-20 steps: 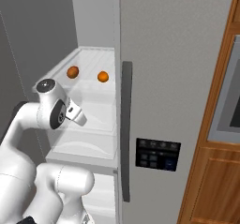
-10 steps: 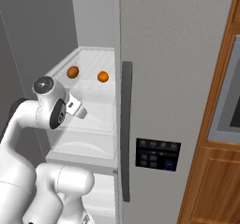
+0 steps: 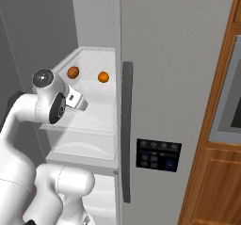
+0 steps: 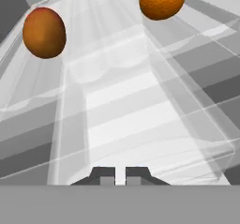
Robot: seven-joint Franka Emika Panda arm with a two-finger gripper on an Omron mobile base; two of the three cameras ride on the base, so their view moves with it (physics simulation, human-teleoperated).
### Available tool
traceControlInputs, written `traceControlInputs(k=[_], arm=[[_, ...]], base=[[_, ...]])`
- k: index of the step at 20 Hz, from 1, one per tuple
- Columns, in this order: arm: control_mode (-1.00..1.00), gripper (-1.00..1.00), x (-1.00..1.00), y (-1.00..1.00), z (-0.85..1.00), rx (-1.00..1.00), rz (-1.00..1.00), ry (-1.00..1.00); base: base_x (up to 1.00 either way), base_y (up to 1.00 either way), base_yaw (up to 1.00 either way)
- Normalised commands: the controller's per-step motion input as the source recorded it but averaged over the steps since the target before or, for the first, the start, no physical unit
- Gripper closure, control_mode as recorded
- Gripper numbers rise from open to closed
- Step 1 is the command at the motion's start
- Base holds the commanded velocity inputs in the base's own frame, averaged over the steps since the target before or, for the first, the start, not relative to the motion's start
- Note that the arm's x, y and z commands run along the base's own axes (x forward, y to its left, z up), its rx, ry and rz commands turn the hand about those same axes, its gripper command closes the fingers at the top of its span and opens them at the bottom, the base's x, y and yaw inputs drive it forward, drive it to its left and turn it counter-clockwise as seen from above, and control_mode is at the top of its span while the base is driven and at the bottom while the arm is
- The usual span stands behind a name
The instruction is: Retrieve the tangerine and mango from the fridge and place them into the bowl on the dining table.
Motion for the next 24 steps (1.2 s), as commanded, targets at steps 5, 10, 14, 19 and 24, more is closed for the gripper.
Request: traceControlInputs(k=[5, 10, 14, 19, 24], arm=[[-1.0, -1.0, 0.0, 0.0, 0.45, -0.01, 0.03, 0.0], [-1.0, -1.0, 0.0, 0.0, 0.53, 0.0, 0.0, 0.0], [-1.0, -1.0, 0.0, 0.01, 0.55, 0.0, 0.0, 0.0], [-1.0, -1.0, 0.0, 0.07, 0.45, 0.0, 0.0, -0.01], [-1.0, -1.0, 0.0, 0.27, 0.11, 0.0, 0.0, 0.0]], base=[[0.0, 0.0, 0.0], [0.0, 0.0, 0.0], [0.0, 0.0, 0.0], [0.0, 0.0, 0.0], [0.0, 0.0, 0.0]])
